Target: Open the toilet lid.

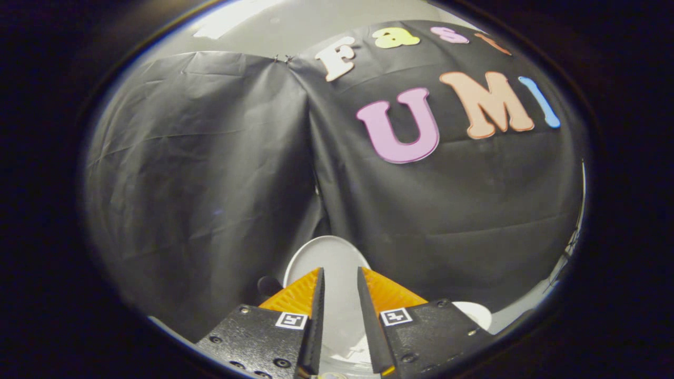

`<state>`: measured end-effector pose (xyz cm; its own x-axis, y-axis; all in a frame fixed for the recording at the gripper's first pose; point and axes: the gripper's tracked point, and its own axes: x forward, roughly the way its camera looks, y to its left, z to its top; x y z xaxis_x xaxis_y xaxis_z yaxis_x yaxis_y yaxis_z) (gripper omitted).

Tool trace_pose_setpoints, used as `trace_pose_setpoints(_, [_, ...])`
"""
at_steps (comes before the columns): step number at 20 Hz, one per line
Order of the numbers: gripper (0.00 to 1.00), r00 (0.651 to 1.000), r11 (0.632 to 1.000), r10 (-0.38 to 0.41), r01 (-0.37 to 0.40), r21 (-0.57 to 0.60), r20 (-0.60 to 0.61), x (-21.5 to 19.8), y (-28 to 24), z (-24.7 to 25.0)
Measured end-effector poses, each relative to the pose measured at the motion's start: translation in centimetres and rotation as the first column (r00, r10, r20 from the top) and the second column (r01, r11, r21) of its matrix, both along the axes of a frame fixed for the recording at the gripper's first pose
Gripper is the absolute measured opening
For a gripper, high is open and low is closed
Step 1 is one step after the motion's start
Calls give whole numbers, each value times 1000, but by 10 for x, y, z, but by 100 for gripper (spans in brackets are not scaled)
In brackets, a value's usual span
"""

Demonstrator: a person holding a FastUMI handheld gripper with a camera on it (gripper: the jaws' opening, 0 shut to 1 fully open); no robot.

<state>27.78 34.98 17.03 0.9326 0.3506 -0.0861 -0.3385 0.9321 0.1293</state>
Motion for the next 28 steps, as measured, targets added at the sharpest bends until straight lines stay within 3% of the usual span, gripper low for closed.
trace_pose_setpoints(8, [36, 983, 988, -148, 153, -32, 110, -11, -84, 9])
trace_pose_setpoints(14, [36, 961, 972, -233, 234, 11, 146, -34, -126, -2])
trace_pose_setpoints(18, [43, 954, 965, -262, 259, 38, 148, -48, -143, -12])
trace_pose_setpoints(20, [52, 951, 965, -264, 262, 34, 159, -54, -149, -19])
trace_pose_setpoints(23, [63, 931, 944, -312, 326, -47, 191, -63, -172, -31])
trace_pose_setpoints(28, [66, 905, 921, -343, 376, -96, 251, -75, -191, -38])
